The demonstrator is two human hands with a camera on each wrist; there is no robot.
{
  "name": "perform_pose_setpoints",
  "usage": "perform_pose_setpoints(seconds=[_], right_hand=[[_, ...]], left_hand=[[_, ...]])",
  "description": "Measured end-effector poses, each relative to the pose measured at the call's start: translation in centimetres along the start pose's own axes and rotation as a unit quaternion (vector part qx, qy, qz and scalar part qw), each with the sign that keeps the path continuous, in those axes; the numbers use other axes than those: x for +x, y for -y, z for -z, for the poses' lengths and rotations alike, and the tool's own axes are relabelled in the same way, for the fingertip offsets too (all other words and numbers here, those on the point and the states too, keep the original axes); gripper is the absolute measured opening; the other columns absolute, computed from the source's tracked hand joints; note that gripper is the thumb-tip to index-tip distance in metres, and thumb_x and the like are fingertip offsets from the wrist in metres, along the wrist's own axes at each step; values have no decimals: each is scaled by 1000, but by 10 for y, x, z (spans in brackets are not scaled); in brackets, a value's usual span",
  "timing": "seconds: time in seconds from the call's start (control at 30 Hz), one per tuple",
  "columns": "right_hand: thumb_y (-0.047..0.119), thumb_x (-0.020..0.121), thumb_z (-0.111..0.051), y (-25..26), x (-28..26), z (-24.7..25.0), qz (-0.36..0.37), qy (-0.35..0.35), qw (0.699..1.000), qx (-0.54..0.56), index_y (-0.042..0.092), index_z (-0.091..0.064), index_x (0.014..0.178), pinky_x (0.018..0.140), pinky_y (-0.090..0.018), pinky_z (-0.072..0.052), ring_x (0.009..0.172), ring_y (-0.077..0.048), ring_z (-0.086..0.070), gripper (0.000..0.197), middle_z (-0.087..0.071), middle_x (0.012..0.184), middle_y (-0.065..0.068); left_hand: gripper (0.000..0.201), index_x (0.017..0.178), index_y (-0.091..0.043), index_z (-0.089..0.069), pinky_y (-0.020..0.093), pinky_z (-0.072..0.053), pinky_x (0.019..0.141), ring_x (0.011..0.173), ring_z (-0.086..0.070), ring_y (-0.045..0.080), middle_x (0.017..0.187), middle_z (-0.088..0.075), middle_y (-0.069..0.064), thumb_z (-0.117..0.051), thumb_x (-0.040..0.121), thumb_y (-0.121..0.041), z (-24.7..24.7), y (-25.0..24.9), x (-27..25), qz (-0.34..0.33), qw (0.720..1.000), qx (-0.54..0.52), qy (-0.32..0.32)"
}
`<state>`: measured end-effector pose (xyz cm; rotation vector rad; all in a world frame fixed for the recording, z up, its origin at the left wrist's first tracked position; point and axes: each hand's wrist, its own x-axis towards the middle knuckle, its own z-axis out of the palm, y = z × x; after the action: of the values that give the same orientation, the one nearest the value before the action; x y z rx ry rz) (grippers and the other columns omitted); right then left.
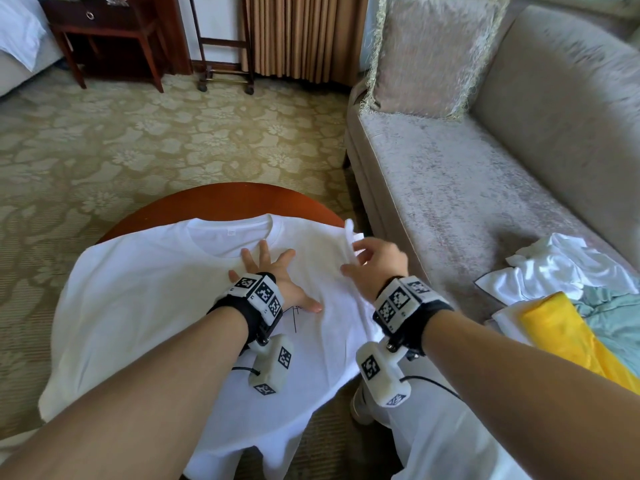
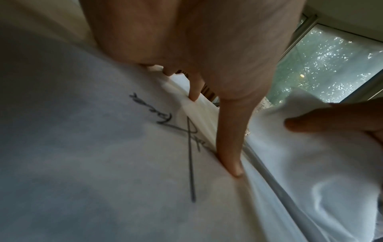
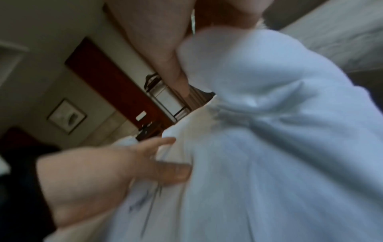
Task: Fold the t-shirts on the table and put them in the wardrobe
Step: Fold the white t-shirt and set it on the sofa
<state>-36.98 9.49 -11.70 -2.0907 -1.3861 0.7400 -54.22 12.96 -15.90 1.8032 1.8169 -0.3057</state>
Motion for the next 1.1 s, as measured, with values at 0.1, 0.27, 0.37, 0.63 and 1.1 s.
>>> perform_pose_setpoints(seconds=[0.1, 0.27, 0.37, 0.63, 1.1], right_hand=[[26, 74, -80, -1, -9, -22, 5, 90, 995, -48, 26, -63, 114, 67, -21, -52, 77, -5, -58, 43, -62, 86, 11], [30, 66, -85, -4, -7, -26, -7, 123, 992, -39, 26, -65, 112, 71, -18, -49, 90, -8, -61, 50, -65, 101, 9], [18, 70, -76, -7, -1, -9, -75, 48, 993, 84, 24, -72, 96, 75, -28, -57, 80, -17, -69, 27, -69, 94, 3], [1, 81, -61, -27, -8, 13, -154, 98, 982, 46, 7, -73, 85, 66, -33, -61, 65, -24, -68, 14, -71, 78, -15], [22, 74, -81, -34, -30, 21, -34, 260, 946, -189, 11, -72, 82, 55, -19, -48, 48, -4, -60, 17, -65, 55, 5]], left_hand=[[128, 152, -45, 2, 66, 2, 113, 144, 27, 36, 158, 32, 3, -76, 55, -74, 1, 1, 0, -4, 1000, -2, 1], [125, 153, -44, 1, 66, 5, 112, 143, 29, 36, 157, 32, 4, -77, 59, -70, 2, 3, -1, -9, 1000, -20, 8], [119, 152, -43, 0, 65, 3, 113, 144, 29, 35, 157, 32, 5, -74, 63, -68, 3, 1, -5, -5, 1000, -18, 4], [49, 121, -35, -55, 47, -4, 121, 149, -6, 15, 160, -16, -8, -63, 77, -14, -10, -33, -15, -139, 971, -145, -128], [107, 154, -38, 4, 71, 4, 110, 147, 24, 30, 161, 20, -5, -65, 76, -65, -21, -60, -12, -153, 983, 93, 30]])
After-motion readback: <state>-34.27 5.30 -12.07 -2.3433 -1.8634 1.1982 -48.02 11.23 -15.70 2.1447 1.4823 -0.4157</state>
